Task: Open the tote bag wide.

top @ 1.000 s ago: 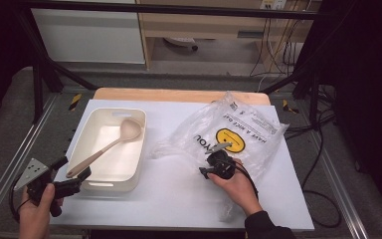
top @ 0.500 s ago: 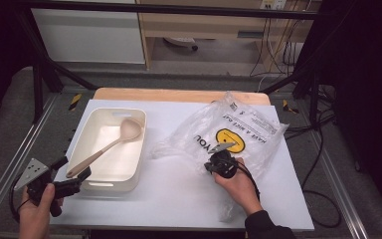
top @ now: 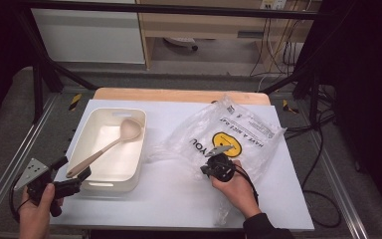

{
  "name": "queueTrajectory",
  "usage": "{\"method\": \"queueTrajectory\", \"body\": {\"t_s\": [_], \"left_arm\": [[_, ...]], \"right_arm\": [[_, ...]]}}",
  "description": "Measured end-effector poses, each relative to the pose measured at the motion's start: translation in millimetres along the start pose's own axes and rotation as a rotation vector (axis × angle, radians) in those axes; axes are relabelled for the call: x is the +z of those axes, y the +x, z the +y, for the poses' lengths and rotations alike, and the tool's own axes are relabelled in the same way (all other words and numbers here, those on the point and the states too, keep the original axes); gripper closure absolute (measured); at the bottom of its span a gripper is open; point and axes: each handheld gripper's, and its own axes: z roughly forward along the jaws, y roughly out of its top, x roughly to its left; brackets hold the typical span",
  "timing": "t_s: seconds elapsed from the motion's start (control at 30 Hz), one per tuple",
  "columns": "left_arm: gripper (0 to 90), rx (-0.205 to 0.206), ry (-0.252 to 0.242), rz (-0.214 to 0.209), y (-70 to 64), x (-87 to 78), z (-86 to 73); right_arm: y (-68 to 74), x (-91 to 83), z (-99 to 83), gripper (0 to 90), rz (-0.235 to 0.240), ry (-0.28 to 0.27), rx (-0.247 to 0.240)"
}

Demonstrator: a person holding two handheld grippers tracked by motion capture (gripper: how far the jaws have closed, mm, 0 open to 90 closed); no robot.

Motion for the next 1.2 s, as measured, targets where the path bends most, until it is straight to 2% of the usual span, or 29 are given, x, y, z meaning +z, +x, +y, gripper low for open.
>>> {"method": "queueTrajectory", "body": {"t_s": [0.33,0.63,0.9,1.07,1.2], "left_arm": [[3.7,0.000,0.001,0.001,0.1,-0.1,-0.1],[3.6,0.002,0.003,0.002,-0.1,-0.1,-0.1],[3.7,-0.003,0.003,0.005,0.5,-0.1,0.0],[3.7,-0.009,-0.002,0.004,0.6,0.1,0.1],[3.7,-0.011,-0.002,0.000,1.0,-0.1,0.6]], "right_arm": [[-0.3,-15.4,7.7,90.0,-0.003,-0.080,0.011],[-11.6,-33.0,13.6,90.0,0.011,-0.185,0.087],[-14.5,-46.5,22.8,90.0,-0.002,-0.220,0.095],[-17.4,-55.7,34.5,90.0,-0.003,-0.231,0.078],[-21.5,-61.8,44.6,90.0,-0.007,-0.243,0.084]]}}
